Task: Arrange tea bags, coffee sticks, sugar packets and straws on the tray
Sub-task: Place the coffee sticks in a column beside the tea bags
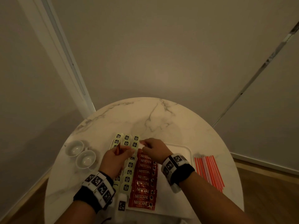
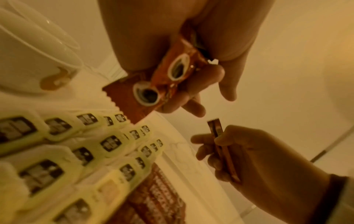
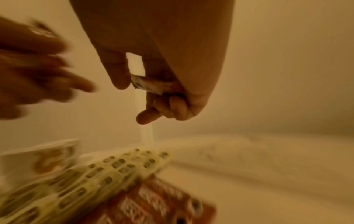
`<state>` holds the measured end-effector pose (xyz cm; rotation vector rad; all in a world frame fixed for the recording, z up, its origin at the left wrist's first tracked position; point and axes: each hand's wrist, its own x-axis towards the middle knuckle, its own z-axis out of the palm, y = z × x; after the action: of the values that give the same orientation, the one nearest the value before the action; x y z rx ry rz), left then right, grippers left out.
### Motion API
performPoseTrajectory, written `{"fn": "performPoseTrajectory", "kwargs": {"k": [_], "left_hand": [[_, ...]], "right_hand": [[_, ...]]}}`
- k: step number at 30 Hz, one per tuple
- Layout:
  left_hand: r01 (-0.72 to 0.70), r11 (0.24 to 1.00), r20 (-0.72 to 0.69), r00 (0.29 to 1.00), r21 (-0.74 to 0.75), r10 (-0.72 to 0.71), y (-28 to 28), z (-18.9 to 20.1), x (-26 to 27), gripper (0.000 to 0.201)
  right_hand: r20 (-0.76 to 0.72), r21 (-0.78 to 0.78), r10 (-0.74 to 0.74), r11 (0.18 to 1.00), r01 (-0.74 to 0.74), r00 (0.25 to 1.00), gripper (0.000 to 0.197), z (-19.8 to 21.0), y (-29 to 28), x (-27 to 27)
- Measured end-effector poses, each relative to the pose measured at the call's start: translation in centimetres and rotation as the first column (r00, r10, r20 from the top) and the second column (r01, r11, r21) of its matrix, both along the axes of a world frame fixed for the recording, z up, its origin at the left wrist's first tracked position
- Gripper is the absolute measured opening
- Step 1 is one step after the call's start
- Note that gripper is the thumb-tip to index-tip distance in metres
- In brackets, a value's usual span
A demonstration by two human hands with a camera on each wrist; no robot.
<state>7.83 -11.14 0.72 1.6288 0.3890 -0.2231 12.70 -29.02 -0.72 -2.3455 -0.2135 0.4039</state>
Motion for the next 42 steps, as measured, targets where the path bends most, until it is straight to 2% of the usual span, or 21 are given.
{"fn": "performPoseTrajectory", "kwargs": {"k": [3, 5, 7, 9, 11, 14, 17, 21, 23, 26, 29, 33, 36, 42], "left_hand": [[-0.033, 0.999, -0.018, 0.999, -0.037, 0.033, -1.1, 1.0, 0.2, 0.012], [-0.018, 0.999, -0.020, 1.000, -0.034, 0.017, -1.7, 1.6, 0.1, 0.006], [-0.001, 0.999, 0.006, 1.000, -0.032, 0.001, -2.0, 2.0, 0.0, 0.003], [-0.013, 0.999, 0.027, 1.000, -0.030, 0.014, -1.9, 2.1, -0.1, 0.004], [-0.037, 0.998, 0.046, 0.998, -0.044, 0.039, -1.7, 2.1, -0.2, 0.006], [-0.048, 0.996, 0.071, 0.996, -0.076, 0.054, -1.4, 2.2, -0.5, 0.007], [-0.066, 0.992, 0.064, 0.995, -0.108, 0.073, -1.5, 2.4, -0.7, 0.006], [-0.075, 0.992, 0.089, 0.992, -0.105, 0.084, -1.8, 2.4, -0.9, 0.006], [-0.074, 0.996, 0.120, 0.989, -0.055, 0.080, -2.1, 2.2, -0.7, 0.005], [-0.041, 0.999, 0.156, 0.987, -0.015, 0.043, -2.8, 1.9, -0.4, 0.004], [-0.037, 0.999, 0.139, 0.990, 0.007, 0.035, -3.1, 1.3, 0.1, 0.006], [-0.147, 0.989, 0.041, 0.988, -0.024, 0.148, -1.9, -0.1, 0.4, 0.008], [-0.169, 0.986, 0.009, 0.986, -0.014, 0.169, -0.7, -1.0, 0.3, 0.007], [-0.168, 0.983, -0.011, 0.986, -0.071, 0.167, 0.3, -1.8, 0.0, 0.009]], "right_hand": [[0.171, -0.116, 0.228, 0.971, -0.210, 0.958, 0.013, 1.7, 1.0, -1.9], [0.208, -0.227, 0.305, 0.939, -0.257, 0.929, 0.029, 2.2, 1.1, -2.6], [0.225, -0.268, 0.311, 0.931, -0.248, 0.924, 0.043, 3.0, 0.8, -3.1], [0.221, -0.164, 0.257, 0.961, -0.224, 0.941, 0.040, 4.1, 0.3, -3.6], [0.135, 0.052, 0.121, 0.990, -0.129, 0.983, 0.030, 5.0, -0.8, -3.9], [-0.029, 0.305, -0.023, 0.952, 0.031, 0.999, 0.025, 5.5, -2.5, -4.2], [-0.107, 0.358, -0.064, 0.928, 0.099, 0.992, 0.025, 5.3, -3.3, -4.2], [-0.139, 0.386, -0.113, 0.909, 0.158, 0.984, 0.029, 4.8, -3.9, -4.1], [-0.109, 0.329, -0.126, 0.931, 0.155, 0.986, 0.028, 4.7, -3.7, -3.9], [0.030, 0.145, -0.030, 0.989, 0.025, 0.999, 0.023, 4.8, -2.7, -3.6], [0.028, 0.055, 0.033, 0.998, -0.035, 0.999, 0.022, 4.7, -2.2, -2.5], [-0.024, 0.095, -0.156, 0.983, 0.157, 0.987, 0.021, 2.8, -3.1, 1.0], [-0.054, -0.004, -0.259, 0.966, 0.259, 0.964, 0.019, 0.1, -3.5, 3.1], [-0.118, -0.160, -0.227, 0.965, 0.207, 0.967, 0.015, -4.6, -2.9, 4.4]]}}
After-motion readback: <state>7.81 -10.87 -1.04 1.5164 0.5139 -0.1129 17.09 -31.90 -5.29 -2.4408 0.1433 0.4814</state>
